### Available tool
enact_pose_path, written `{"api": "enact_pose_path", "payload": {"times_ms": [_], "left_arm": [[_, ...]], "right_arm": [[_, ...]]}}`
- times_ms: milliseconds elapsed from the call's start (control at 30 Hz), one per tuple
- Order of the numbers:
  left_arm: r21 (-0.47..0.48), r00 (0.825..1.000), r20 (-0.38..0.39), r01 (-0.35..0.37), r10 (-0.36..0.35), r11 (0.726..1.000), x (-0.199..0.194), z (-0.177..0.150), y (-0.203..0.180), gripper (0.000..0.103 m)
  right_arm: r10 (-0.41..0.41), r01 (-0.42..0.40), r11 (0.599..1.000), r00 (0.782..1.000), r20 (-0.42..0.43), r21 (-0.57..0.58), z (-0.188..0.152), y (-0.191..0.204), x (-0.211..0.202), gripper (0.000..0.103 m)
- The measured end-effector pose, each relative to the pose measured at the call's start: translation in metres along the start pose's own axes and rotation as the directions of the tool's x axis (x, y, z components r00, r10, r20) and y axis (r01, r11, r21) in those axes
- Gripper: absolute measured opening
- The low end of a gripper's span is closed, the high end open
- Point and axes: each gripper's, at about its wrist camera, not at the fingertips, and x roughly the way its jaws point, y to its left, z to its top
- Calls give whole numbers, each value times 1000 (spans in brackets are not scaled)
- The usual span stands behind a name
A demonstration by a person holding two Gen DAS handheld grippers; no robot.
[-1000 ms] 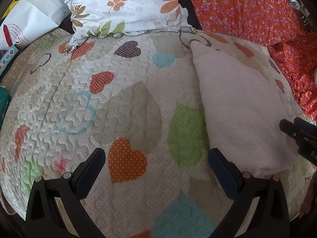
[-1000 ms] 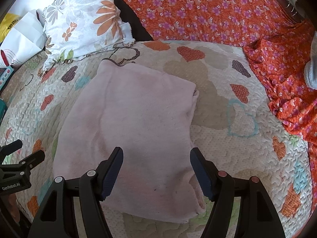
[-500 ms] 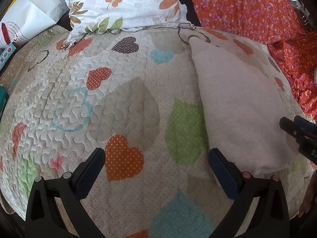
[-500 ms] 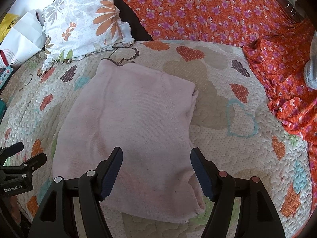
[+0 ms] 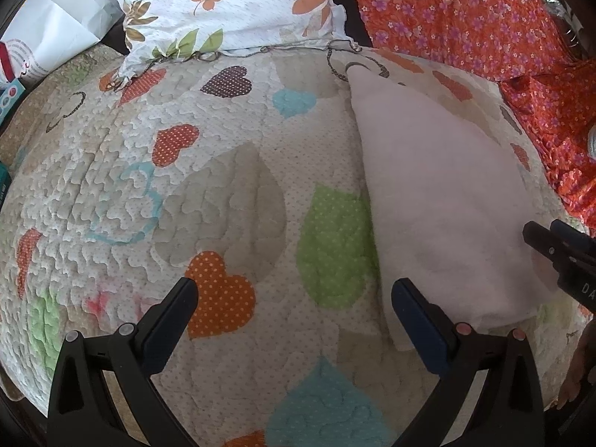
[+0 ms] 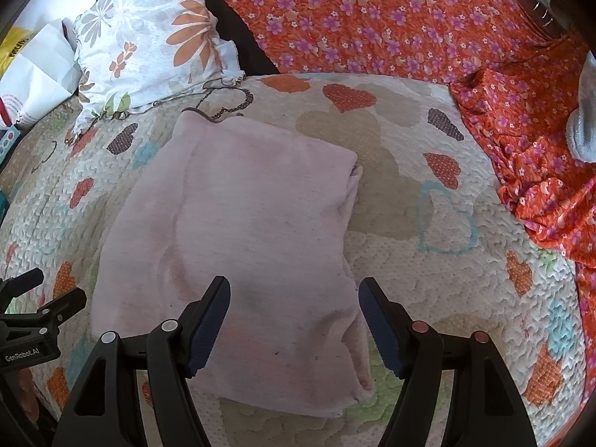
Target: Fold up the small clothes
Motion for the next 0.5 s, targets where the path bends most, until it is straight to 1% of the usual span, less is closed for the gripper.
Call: {"api": "enact_pose_path", "payload": {"times_ms": [267,500], "left_arm": [[28,999,19,36,-36,999,-12,2,-20,103],[32,998,9,57,-57,998,-16,1,-32,103]], "right_arm": [[-6,6,999,1000,-1,38,-2,-13,-1,77],[0,-1,996,1000,5,89,-4,-32,-7,77]]}}
